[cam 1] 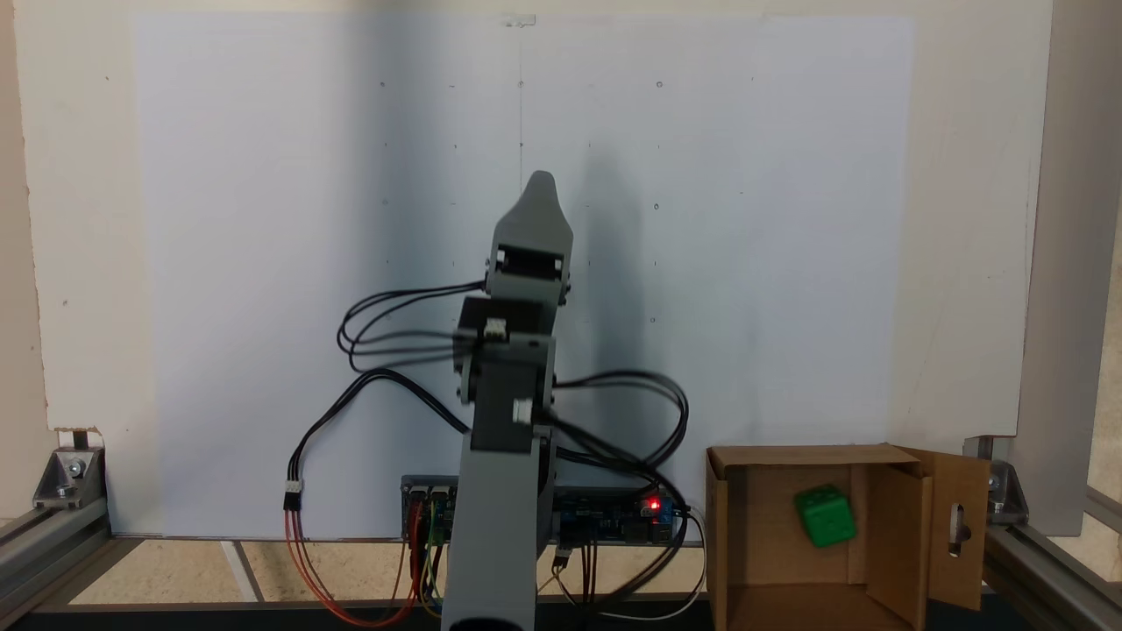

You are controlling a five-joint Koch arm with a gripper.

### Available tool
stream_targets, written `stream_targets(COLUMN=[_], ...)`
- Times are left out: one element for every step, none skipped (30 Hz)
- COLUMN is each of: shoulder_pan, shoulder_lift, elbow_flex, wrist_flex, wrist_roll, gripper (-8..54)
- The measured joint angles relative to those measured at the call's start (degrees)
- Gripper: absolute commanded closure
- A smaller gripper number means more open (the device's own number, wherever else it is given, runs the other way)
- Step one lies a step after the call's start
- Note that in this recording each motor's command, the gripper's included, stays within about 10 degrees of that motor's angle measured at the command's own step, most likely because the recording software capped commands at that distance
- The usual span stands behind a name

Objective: Grasp a green dice and put it in the bin.

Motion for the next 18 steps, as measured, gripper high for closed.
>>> stream_targets(shoulder_pan=[0.09,0.35,0.62,1.05,1.49,2.29,2.81,2.81,2.90,2.81,2.81,2.99,3.34,3.78,3.96,4.13,4.22,4.22], shoulder_lift=[2.20,4.13,6.33,8.44,9.76,10.28,10.37,10.37,10.37,10.37,10.37,10.28,10.28,10.37,10.37,10.28,10.37,10.37], elbow_flex=[2.46,4.66,6.50,8.26,9.40,10.55,12.22,14.24,15.73,17.23,18.90,21.01,22.50,23.99,25.31,26.63,27.77,28.92], wrist_flex=[-2.72,-5.45,-8.09,-10.72,-13.18,-16.00,-18.72,-21.18,-23.73,-26.28,-29.00,-31.64,-34.01,-36.39,-38.85,-41.31,-43.77,-46.23], wrist_roll=[0.00,0.00,0.00,0.00,0.00,0.00,0.00,0.00,0.00,0.00,0.00,0.00,0.00,0.00,0.00,0.00,0.00,0.00], gripper=[0.3,0.3,0.3,0.2,0.2,0.2,0.1,0.1,0.2,0.4,0.5,0.6,0.7,0.7,0.7,0.7,0.7,0.8])
